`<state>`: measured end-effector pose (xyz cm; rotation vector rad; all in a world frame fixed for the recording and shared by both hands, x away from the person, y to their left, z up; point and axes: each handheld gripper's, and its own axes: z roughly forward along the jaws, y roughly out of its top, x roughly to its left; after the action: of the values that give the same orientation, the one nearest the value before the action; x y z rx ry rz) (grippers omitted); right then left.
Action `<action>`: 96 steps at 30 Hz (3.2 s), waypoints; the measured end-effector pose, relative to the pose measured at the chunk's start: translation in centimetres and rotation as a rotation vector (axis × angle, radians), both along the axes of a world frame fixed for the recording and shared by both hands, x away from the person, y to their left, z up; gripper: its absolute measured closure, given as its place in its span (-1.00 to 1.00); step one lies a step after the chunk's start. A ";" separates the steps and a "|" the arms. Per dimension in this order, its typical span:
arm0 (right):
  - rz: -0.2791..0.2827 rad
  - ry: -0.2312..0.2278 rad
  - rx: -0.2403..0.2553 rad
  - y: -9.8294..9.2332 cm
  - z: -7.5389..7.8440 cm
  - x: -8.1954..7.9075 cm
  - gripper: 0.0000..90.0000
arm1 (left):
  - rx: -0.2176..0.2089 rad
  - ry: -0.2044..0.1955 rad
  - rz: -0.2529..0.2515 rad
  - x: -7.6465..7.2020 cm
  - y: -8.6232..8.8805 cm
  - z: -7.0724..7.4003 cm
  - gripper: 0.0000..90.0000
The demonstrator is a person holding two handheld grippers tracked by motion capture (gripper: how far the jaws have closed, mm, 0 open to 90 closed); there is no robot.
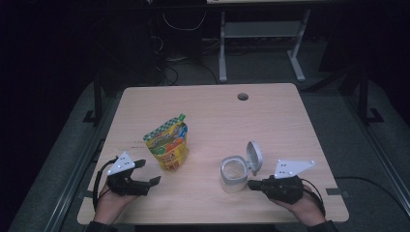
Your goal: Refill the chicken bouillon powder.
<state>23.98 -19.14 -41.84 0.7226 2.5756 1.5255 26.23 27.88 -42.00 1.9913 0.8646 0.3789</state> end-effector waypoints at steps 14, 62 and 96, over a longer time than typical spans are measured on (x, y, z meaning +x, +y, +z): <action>0.017 0.001 -0.001 0.5 0.1 0.0 0.96 | -0.073 -0.045 -0.010 3.1 -1.0 2.3 -0.62; -0.017 -0.014 0.023 0.4 0.5 -0.6 0.96 | -0.105 -0.018 -0.419 8.5 -3.4 5.3 0.98; -0.188 -0.127 0.037 11.0 0.5 -1.2 1.00 | -0.082 -0.030 -0.670 5.3 -6.2 10.9 0.99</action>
<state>22.75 -8.13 -41.37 0.8165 2.3223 1.5117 31.49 21.65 -31.08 2.0548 0.1560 -0.0150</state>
